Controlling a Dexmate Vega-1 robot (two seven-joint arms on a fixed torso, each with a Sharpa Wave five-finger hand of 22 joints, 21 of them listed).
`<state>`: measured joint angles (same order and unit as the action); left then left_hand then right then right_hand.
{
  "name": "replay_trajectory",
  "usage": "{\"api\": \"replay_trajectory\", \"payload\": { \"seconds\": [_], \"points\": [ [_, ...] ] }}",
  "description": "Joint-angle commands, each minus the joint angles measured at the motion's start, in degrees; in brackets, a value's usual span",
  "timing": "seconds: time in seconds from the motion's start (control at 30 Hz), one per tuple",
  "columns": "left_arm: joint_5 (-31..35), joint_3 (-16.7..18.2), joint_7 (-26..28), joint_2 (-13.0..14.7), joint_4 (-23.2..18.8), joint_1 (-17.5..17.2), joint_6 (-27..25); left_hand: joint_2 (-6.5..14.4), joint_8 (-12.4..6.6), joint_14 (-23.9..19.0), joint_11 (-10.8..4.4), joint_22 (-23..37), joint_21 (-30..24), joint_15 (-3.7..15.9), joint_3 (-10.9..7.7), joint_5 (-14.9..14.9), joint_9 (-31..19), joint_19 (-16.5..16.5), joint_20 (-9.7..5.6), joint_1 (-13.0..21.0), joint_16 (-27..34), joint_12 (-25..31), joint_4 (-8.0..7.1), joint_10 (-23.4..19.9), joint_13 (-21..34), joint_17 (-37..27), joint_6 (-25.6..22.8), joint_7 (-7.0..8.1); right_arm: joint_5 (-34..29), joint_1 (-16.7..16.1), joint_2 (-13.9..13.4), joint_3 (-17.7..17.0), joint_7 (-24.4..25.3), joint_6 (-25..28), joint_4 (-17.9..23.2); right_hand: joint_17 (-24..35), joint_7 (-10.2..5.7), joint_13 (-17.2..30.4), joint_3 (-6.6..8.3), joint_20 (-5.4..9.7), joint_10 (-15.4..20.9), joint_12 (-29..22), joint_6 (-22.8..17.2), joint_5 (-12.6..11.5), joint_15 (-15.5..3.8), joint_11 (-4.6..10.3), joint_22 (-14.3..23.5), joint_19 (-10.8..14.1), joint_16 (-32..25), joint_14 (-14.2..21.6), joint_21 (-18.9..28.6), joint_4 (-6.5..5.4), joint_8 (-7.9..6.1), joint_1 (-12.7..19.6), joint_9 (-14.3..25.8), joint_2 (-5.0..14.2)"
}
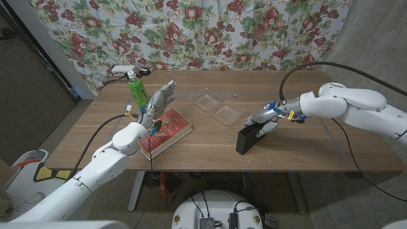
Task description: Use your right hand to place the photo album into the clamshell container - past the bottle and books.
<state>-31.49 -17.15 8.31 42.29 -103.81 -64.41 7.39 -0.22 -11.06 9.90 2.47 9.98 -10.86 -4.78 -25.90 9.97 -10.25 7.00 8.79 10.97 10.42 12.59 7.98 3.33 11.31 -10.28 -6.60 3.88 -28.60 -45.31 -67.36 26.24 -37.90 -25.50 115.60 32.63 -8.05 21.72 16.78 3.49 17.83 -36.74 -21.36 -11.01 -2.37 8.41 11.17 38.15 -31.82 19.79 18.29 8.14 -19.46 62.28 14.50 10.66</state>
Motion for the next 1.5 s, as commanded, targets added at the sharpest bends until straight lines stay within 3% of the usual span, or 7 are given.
{"api": "replay_trajectory", "payload": {
  "seconds": [0.03,0.4,0.83,1.5],
  "points": [
    [0.09,-0.35,-0.61,-0.02,0.29,0.77,-0.1,0.13,0.19,3.51,0.08,0.17,-0.32,-0.21,0.18,-0.03,-0.22,-0.05,-0.03,-0.24,0.3,0.14,-0.06,0.36,0.1,-0.21,-0.35,0.02,1.12,-0.81,-0.11,-0.83,2.58,-0.16,-0.54,2.17,-0.09,0.98,0.71,8.49,2.22,-1.69,-2.93,0.08,-10.91,0.22,0.52,1.05,-1.47,2.53,1.1,0.01,-0.72,1.42,0.28,-0.06],
    [0.05,-0.59,-1.26,0.09,0.54,1.67,-0.37,0.13,0.14,3.5,0.08,0.17,-0.29,-0.25,0.23,-0.03,-0.22,0.01,-0.05,-0.28,0.31,0.15,-0.07,0.33,0.1,-0.21,-0.52,-0.09,2.08,-1.0,-0.25,-1.29,3.68,-0.13,-0.93,4.19,0.02,2.15,0.96,8.56,4.7,-3.69,-5.9,0.19,-10.85,0.12,1.04,1.81,-2.27,5.11,2.57,-0.15,-1.55,2.25,0.73,-0.25],
    [-0.08,-0.89,-1.81,-0.3,1.43,2.3,0.14,0.14,0.14,3.52,0.12,0.17,-0.28,-0.27,0.28,-0.02,-0.22,0.03,-0.01,-0.31,0.31,0.19,-0.08,0.23,0.1,-0.21,-0.59,-0.19,3.47,-1.14,-0.29,-1.89,4.66,-0.16,-1.01,6.26,-0.4,3.8,1.35,8.55,8.97,-6.66,-11.74,0.33,-10.99,-0.45,1.74,3.17,-2.35,9.45,5.28,-0.58,-4.18,2.64,2.48,-0.32],
    [-0.24,-0.52,-2.43,-0.45,1.52,2.14,1.9,0.12,0.16,3.56,0.18,0.17,-0.25,-0.37,0.35,-0.02,-0.22,0.09,0.02,-0.33,0.3,0.19,-0.06,0.21,0.1,-0.21,-0.62,-0.13,4.66,-0.29,-0.07,-2.63,4.76,1.94,-0.4,7.52,-0.48,4.87,1.47,8.56,9.69,-7.61,-12.19,0.48,-11.0,-0.45,2.2,3.44,-1.66,10.93,7.07,0.06,-4.78,3.7,3.78,-1.0]
  ]
}}
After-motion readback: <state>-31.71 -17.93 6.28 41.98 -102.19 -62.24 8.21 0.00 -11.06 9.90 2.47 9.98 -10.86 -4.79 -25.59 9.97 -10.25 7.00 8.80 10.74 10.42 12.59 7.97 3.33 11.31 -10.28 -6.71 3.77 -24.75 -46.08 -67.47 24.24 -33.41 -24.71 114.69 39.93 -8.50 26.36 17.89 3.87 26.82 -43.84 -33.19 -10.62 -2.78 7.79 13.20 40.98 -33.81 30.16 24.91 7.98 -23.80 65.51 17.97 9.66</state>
